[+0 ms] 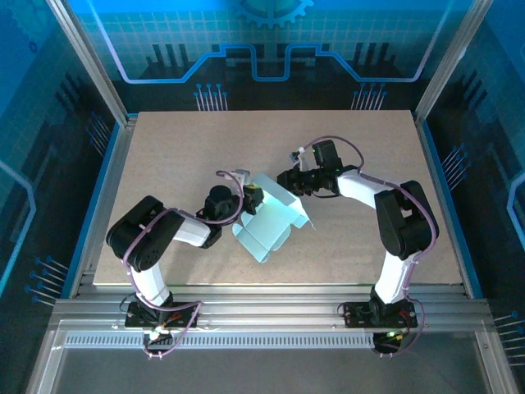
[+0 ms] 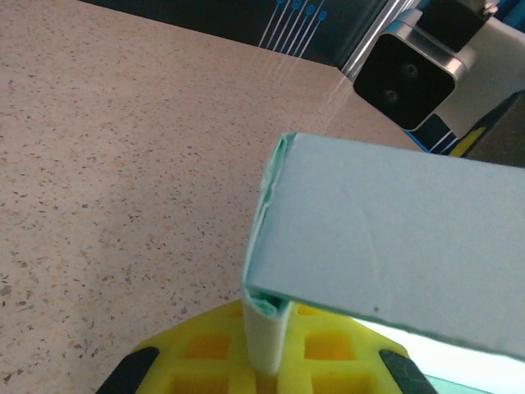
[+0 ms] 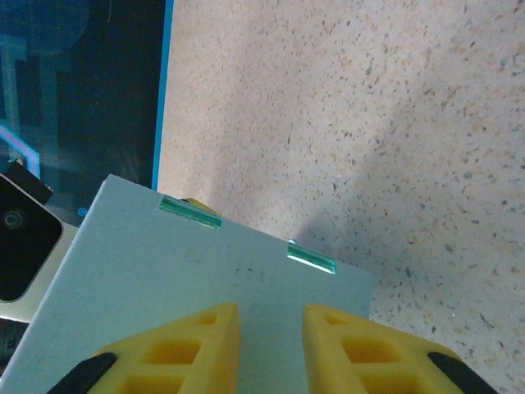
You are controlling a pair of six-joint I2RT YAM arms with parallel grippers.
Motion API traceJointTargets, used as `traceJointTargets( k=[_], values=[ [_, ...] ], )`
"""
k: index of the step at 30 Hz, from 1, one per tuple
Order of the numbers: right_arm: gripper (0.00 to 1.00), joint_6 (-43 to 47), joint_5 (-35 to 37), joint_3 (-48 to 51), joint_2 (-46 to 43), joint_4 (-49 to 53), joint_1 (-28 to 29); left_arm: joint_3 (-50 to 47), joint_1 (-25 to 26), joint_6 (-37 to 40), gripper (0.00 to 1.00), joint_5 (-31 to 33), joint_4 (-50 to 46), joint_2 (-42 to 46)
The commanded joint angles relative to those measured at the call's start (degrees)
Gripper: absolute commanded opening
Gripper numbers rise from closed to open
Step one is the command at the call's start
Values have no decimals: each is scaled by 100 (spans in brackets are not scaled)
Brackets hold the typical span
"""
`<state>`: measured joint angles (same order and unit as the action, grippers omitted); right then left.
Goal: Fold the paper box
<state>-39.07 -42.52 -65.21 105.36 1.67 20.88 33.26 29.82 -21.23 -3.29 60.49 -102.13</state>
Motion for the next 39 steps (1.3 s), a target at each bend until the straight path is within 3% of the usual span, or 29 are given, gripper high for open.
traceJointTargets(
  k=[1,6,14,22,29,35,39],
  values=[
    [29,-92,-803,74,-1,-44,600,354,-33,-246,0,667,-501,40],
    [33,-15,-570,120,-159,95,456,293,-71,-204,0,601,-518,109],
    [55,150,-99,216,-671,570,-293,-52,-187,223,0,333,-702,457],
    [68,153,467,636,-1390,702,-1136,-116,-346,170,0,451,-1238,781],
    [70,272,952,1093,-2226,701,-1750,64,-431,-500,0,517,-1491,743],
    [69,225,2044,1654,-3192,757,-1897,88,-449,-1150,0,873,-1217,625],
    [69,-38,2628,2139,-3923,439,-1886,321,-444,-2359,0,1272,-1235,509]
  ],
)
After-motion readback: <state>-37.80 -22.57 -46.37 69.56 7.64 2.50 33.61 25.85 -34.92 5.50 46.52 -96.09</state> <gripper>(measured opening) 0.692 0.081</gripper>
